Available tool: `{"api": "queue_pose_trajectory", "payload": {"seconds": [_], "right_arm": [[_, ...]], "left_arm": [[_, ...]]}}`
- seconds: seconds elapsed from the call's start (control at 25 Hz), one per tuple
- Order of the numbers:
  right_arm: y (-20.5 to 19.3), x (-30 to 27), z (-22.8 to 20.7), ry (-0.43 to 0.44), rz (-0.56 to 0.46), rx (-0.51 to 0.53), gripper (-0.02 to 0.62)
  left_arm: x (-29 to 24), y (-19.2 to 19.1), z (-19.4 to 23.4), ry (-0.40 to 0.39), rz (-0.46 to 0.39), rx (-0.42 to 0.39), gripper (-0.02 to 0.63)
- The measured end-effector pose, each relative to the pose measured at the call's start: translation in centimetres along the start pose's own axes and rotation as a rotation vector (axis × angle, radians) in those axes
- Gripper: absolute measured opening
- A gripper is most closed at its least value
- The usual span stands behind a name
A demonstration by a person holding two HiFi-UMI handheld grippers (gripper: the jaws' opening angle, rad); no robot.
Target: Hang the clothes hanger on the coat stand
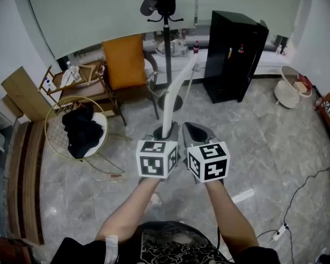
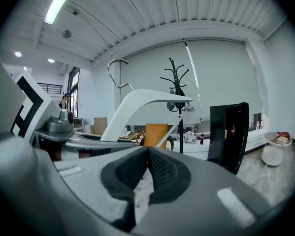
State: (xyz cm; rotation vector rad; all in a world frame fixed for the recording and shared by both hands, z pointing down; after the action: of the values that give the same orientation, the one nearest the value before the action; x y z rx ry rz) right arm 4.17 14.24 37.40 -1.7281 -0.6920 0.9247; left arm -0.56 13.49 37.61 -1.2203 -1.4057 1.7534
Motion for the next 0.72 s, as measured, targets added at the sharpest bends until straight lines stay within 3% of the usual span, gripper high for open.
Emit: {"api": "queue_pose_trajectory", "payload": {"seconds": [0.72], "right_arm": [[3.5,-16.7,0.2,-0.105,0.054,-0.027,0.0]], "left_arm": [[-9.3,1.7,14.9,-0.108,0.04,0.029,0.04]]}}
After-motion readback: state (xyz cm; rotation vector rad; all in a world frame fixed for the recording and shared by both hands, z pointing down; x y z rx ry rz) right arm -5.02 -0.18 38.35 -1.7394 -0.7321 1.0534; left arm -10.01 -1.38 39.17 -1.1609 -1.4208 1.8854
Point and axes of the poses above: the fingertips, and each gripper's own axes: x backward along the fingers, z to its left, y out of its top, the point moved 1 cm from there along x, backward along the fingers, and after that the axes turned 6 degrees about -x, right-handed, at the moved point
